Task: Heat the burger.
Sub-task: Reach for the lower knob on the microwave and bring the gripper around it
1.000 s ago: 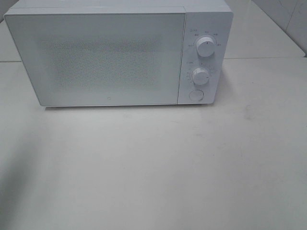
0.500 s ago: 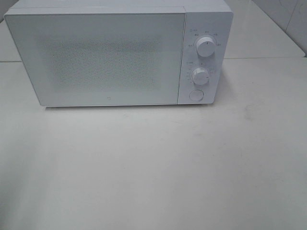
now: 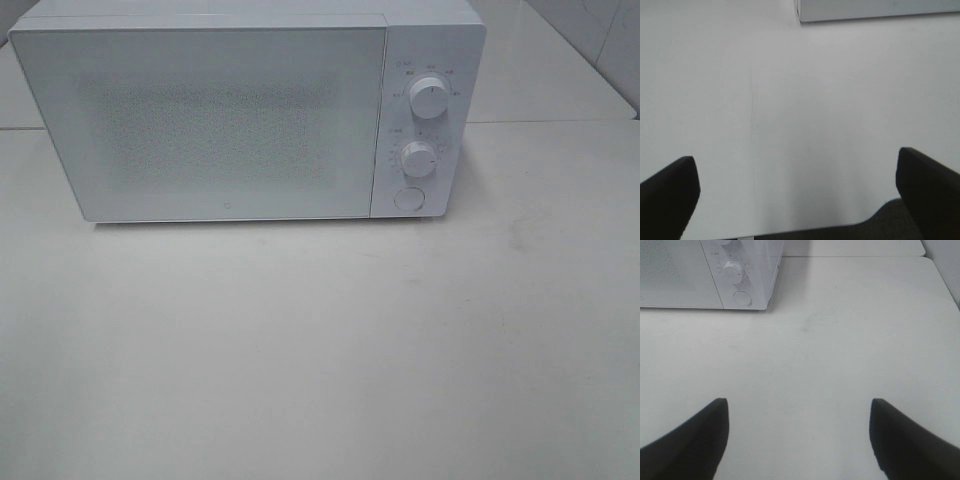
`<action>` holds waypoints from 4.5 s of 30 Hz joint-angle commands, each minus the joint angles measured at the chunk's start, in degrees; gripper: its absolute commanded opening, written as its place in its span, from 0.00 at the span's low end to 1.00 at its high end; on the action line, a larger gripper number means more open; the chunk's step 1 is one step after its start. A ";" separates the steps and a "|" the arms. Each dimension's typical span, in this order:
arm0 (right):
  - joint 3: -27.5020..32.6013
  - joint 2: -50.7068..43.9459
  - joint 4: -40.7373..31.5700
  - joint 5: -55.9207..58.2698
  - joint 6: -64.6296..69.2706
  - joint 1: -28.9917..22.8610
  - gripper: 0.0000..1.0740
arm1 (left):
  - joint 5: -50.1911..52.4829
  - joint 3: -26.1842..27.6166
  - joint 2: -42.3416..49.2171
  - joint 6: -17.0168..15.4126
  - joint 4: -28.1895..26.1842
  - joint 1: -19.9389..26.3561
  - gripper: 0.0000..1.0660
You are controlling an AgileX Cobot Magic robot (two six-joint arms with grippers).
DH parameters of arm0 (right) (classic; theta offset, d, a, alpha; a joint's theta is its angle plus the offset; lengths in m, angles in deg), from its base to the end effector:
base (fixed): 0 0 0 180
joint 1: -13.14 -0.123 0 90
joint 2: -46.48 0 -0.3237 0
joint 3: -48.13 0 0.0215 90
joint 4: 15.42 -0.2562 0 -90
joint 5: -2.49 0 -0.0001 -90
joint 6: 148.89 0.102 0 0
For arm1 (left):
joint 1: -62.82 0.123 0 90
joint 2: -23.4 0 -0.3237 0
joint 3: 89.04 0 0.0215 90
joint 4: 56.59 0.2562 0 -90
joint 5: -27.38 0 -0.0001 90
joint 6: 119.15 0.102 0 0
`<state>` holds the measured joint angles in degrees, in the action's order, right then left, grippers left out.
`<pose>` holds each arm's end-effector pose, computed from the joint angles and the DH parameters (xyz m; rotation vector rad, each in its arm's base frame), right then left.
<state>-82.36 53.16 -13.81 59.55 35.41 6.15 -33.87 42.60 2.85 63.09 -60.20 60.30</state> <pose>-0.0264 -0.0057 0.2808 -0.0462 1.9770 0.0950 0.0058 -0.0059 0.2832 0.0890 2.2692 -0.0813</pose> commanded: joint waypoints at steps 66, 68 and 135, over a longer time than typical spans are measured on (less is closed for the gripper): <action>-3.84 3.27 0.63 -2.92 0.34 0.34 0.71 | 0.11 -0.17 15.30 -0.46 -1.66 1.32 0.94; -3.84 6.19 0.63 -6.13 0.34 0.34 0.71 | 0.11 -0.17 15.30 -0.46 -1.66 1.32 0.94; 16.56 71.85 -16.62 -110.75 -14.38 -6.07 0.71 | 0.11 -0.17 15.30 -0.34 -1.66 1.32 0.94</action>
<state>-65.92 125.24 -29.51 -49.54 22.40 0.30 -33.93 42.60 16.78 62.86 -61.58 61.45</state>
